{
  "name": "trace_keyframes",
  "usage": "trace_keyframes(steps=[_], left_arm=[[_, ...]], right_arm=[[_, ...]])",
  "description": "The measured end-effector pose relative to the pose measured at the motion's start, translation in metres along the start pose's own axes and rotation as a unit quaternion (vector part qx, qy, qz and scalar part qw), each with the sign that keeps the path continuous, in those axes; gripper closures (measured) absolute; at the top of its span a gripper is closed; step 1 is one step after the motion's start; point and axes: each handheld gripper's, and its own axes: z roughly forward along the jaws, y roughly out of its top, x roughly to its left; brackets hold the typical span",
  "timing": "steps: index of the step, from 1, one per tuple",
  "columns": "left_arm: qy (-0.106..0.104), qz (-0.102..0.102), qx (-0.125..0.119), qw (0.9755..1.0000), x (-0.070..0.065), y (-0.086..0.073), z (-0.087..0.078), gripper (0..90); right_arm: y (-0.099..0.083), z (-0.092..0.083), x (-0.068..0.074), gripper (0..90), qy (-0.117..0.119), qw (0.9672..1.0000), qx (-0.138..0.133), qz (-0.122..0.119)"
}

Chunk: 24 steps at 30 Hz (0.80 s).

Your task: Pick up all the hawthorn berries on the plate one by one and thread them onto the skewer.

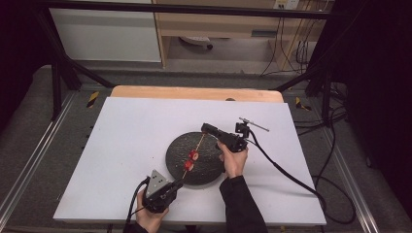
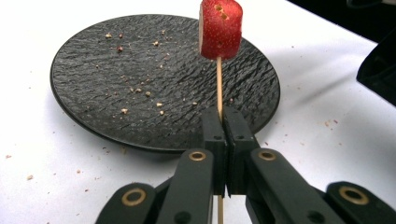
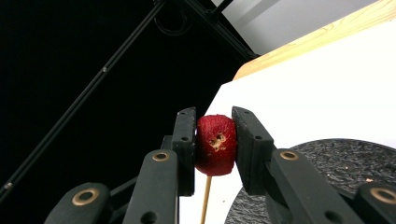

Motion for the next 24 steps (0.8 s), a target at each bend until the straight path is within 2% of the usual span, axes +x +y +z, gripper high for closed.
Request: trace_keyframes(steps=[4, 9, 12, 15, 18, 20, 24], left_arm=[[-0.001, -0.002, 0.000, 1.0000, 0.000, 0.000, 0.000, 88.6], [-0.020, -0.033, -0.001, 0.9993, -0.002, 0.000, 0.003, 88.6], [-0.018, -0.044, -0.004, 0.9989, -0.003, 0.001, 0.001, 88.6], [-0.023, -0.055, -0.005, 0.9982, -0.001, 0.001, 0.001, 88.6], [-0.027, -0.061, -0.004, 0.9978, -0.003, 0.001, 0.004, 88.6], [-0.023, -0.063, -0.004, 0.9978, -0.004, 0.001, 0.006, 88.6], [-0.020, -0.068, 0.001, 0.9975, 0.001, 0.004, 0.009, 88.6]], right_arm=[[-0.002, 0.001, 0.001, 72.6, -0.003, 0.9999, -0.008, -0.006], [-0.009, 0.002, 0.003, 73.4, -0.017, 0.9991, -0.036, -0.015], [-0.012, 0.004, 0.002, 73.8, -0.025, 0.9980, -0.051, -0.027], [-0.014, 0.006, 0.002, 73.9, -0.027, 0.9972, -0.064, -0.026], [-0.018, 0.010, -0.001, 73.9, -0.027, 0.9972, -0.064, -0.025], [-0.021, 0.012, 0.000, 73.9, -0.025, 0.9975, -0.062, -0.025], [-0.029, 0.015, 0.000, 73.9, -0.020, 0.9981, -0.051, -0.028]])
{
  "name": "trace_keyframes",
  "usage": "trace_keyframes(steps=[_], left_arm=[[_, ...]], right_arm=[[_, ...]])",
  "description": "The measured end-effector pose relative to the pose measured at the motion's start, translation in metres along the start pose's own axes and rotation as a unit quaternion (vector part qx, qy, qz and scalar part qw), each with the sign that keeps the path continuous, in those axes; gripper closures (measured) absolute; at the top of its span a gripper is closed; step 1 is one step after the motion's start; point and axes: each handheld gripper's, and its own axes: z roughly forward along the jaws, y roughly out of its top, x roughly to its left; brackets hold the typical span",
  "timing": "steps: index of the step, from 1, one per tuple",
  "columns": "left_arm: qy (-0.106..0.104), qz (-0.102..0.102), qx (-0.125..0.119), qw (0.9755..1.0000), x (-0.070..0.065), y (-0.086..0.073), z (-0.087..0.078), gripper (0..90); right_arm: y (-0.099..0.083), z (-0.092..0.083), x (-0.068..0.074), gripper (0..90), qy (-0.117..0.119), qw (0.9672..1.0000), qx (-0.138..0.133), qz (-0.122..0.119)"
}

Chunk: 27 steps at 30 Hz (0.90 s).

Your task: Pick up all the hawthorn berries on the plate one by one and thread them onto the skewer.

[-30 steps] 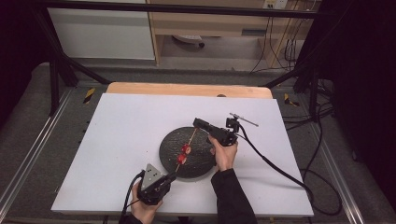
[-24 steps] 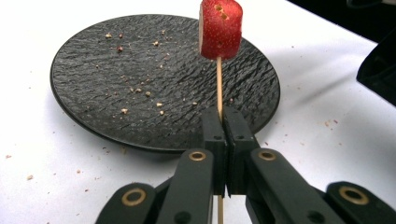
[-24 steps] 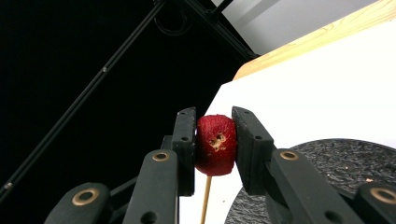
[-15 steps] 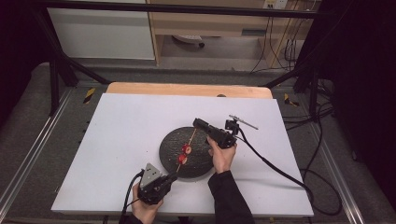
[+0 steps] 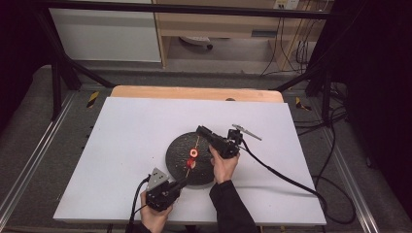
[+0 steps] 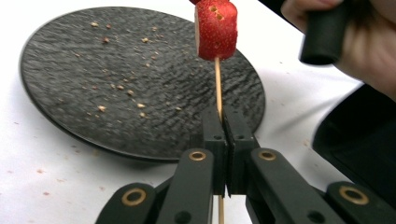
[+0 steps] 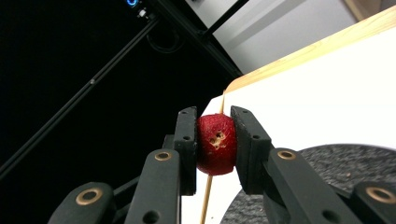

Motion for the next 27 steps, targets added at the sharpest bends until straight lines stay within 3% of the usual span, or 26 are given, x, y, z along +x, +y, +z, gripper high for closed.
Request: trace_keyframes(steps=[19, 27], left_arm=[[-0.012, 0.004, 0.012, 0.9998, 0.010, 0.007, 0.003, 88.6], [-0.018, 0.011, 0.028, 0.9994, 0.014, 0.006, 0.001, 88.6]], right_arm=[[-0.017, -0.004, 0.004, 71.6, 0.015, 0.9982, 0.058, -0.012], [0.003, -0.019, 0.003, 44.2, -0.010, 0.9946, 0.071, -0.075]])
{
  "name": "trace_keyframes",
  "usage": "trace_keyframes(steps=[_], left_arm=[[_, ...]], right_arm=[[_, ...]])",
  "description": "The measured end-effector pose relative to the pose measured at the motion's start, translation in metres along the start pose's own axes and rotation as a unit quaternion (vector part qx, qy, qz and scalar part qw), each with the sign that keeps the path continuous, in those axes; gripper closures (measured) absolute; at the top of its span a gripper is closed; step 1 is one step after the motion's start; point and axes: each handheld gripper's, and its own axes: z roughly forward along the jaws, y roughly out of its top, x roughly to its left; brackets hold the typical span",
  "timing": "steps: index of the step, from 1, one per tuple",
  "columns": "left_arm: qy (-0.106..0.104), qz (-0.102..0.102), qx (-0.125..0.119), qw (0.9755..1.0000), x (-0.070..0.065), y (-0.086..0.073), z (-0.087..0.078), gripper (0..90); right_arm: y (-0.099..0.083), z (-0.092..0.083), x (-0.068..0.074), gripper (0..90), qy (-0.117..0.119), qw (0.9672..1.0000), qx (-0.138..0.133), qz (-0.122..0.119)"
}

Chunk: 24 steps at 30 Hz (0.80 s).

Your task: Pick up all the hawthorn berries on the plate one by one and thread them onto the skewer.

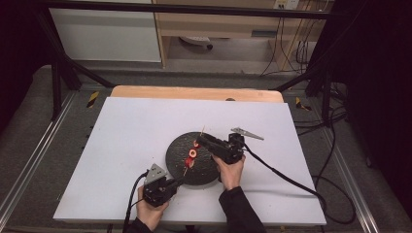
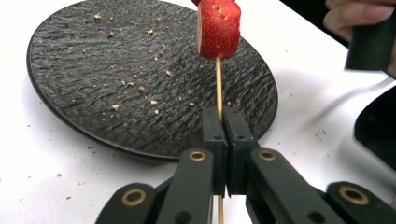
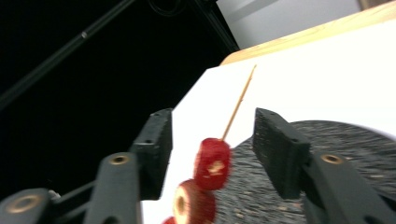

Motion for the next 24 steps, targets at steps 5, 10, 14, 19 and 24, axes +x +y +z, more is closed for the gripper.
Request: trace_keyframes(steps=[5, 10, 14, 19, 24], left_arm=[[-0.002, 0.000, 0.015, 0.9999, 0.005, 0.003, -0.001, 88.5], [0.002, 0.013, 0.036, 0.9993, 0.011, 0.011, -0.004, 88.5], [0.013, 0.024, 0.058, 0.9979, 0.019, 0.024, -0.005, 88.5], [0.021, 0.027, 0.087, 0.9956, 0.029, 0.038, -0.001, 88.4], [0.027, 0.040, 0.119, 0.9917, 0.035, 0.046, 0.009, 88.4]], right_arm=[[0.006, -0.018, -0.010, 28.4, -0.029, 0.9983, 0.033, -0.038], [0.006, -0.035, -0.023, 13.0, -0.060, 0.9898, 0.085, -0.098], [0.001, -0.051, -0.031, 6.0, -0.073, 0.9811, 0.119, -0.134], [-0.009, -0.069, -0.039, 2.4, -0.091, 0.9690, 0.150, -0.174], [-0.019, -0.083, -0.046, 0.6, -0.111, 0.9578, 0.173, -0.201]])
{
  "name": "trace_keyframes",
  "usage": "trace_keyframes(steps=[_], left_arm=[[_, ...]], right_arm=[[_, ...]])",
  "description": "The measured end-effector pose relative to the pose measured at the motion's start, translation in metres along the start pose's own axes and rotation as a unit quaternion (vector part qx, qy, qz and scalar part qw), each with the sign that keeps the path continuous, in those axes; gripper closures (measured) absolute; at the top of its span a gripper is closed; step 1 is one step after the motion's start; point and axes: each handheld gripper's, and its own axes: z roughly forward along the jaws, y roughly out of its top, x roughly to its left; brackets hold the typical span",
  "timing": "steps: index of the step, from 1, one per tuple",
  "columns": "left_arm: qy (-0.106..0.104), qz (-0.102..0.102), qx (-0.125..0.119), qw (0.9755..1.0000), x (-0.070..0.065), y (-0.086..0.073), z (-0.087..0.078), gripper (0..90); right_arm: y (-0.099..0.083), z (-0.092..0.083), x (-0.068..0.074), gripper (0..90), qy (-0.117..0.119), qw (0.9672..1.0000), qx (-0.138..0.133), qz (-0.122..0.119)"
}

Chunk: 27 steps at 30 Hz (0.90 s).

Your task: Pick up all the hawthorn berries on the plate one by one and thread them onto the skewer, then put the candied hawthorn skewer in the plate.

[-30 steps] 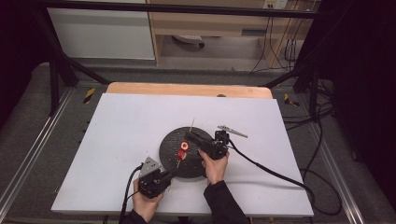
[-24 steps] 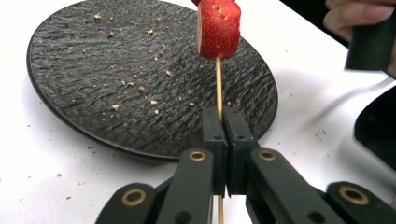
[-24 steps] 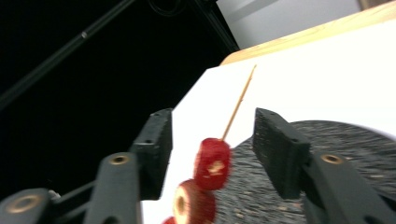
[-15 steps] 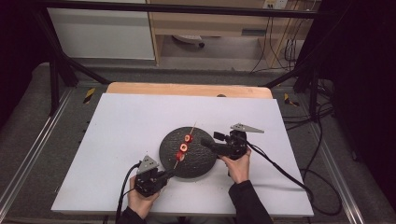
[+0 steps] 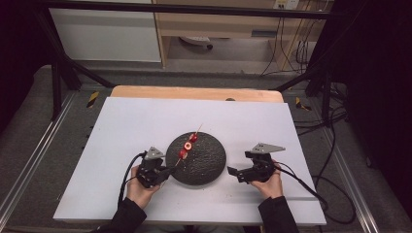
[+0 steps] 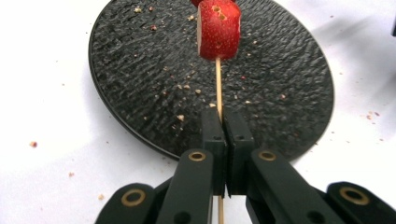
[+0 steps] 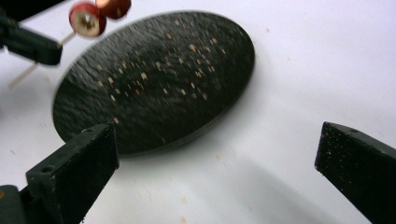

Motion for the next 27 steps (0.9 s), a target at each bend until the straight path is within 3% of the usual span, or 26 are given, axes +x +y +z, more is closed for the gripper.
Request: trace_keyframes(steps=[4, 7, 16, 27], left_arm=[[0.008, 0.003, 0.019, 0.9998, 0.003, 0.005, 0.006, 88.4], [0.015, 0.008, 0.031, 0.9994, 0.004, 0.008, 0.011, 88.4], [0.016, 0.009, 0.058, 0.9982, 0.008, 0.011, 0.019, 88.4], [0.032, 0.017, 0.086, 0.9956, 0.003, 0.020, 0.026, 88.3]], right_arm=[[-0.009, -0.004, -0.002, 0.6, -0.010, 0.9997, 0.019, -0.014], [-0.013, -0.008, -0.004, 0.5, -0.005, 0.9997, 0.016, -0.019], [-0.025, -0.018, -0.010, 0.5, -0.009, 0.9999, 0.011, -0.010], [-0.028, -0.022, -0.012, 0.5, -0.011, 0.9998, 0.013, -0.012]])
